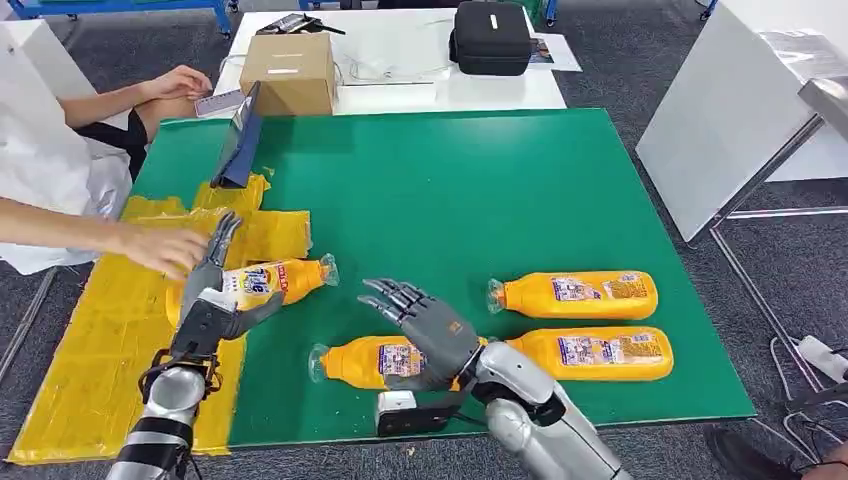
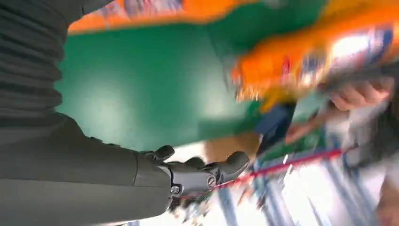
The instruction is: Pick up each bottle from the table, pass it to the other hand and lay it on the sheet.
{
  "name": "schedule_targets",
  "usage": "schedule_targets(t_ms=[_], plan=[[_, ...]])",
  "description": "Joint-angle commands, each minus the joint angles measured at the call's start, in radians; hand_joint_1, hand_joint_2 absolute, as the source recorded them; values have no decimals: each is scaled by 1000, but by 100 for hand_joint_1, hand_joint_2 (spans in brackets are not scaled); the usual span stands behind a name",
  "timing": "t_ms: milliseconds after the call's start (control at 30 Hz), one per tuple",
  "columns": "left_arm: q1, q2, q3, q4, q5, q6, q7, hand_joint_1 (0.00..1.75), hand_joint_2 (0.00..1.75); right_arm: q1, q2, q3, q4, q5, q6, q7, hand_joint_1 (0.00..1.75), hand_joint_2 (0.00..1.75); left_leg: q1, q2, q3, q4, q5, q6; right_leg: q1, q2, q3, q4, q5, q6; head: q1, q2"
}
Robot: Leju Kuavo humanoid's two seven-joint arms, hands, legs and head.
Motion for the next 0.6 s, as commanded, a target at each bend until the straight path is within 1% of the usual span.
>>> schedule_targets(t_ms=[33,167,300,367,400,433,467,500,567,600], plan=[[14,-38,-53,-84,46,-34,6,0,175,-64,-100,107,152,-24,11,-28,0,175,1,-2,5,0,-2,-1,1,2,6,-1,-2,-2,0,0],[27,-39,-82,-118,50,-29,9,0,175,-37,-127,107,133,-25,7,-22,0,175,1,-2,4,0,-3,-1,1,1,5,0,-3,-2,0,0],[28,-40,-84,-114,55,-25,12,0,175,-25,-132,104,126,-25,0,-17,0,175,1,-2,2,0,-1,0,1,1,3,-1,-1,-1,0,0],[25,-41,-83,-101,60,-21,14,0,175,-11,-139,99,112,-18,-7,-9,0,175,2,-2,5,0,-3,-1,1,2,5,0,-2,-3,0,0],[23,-42,-82,-97,61,-20,15,0,175,-7,-142,98,108,-15,-9,-7,0,175,1,-2,3,0,-2,-1,1,1,4,-1,-2,-2,0,0],[23,-43,-81,-95,62,-19,15,0,175,1,-146,93,98,-14,-14,-5,0,175,1,-1,2,0,-1,0,1,0,2,-1,-1,-1,0,0],[24,-43,-81,-96,62,-18,15,0,175,5,-148,89,92,-13,-18,-4,0,175,1,-2,4,-1,-2,-1,1,1,4,-1,-2,-2,0,0],[25,-44,-80,-97,63,-17,15,0,175,13,-150,82,78,-12,-25,-2,0,175,1,-2,2,0,-1,0,1,0,2,-1,-1,-1,0,0],[30,-45,-77,-103,63,-16,15,0,175,36,-151,60,40,-17,-32,-3,0,175,1,-2,5,0,-3,-1,1,2,5,0,-3,-2,0,0],[31,-45,-76,-104,64,-15,15,0,175,41,-152,56,29,-17,-32,-3,0,175,1,-2,3,0,-2,-1,1,1,3,0,-2,-2,0,0]])
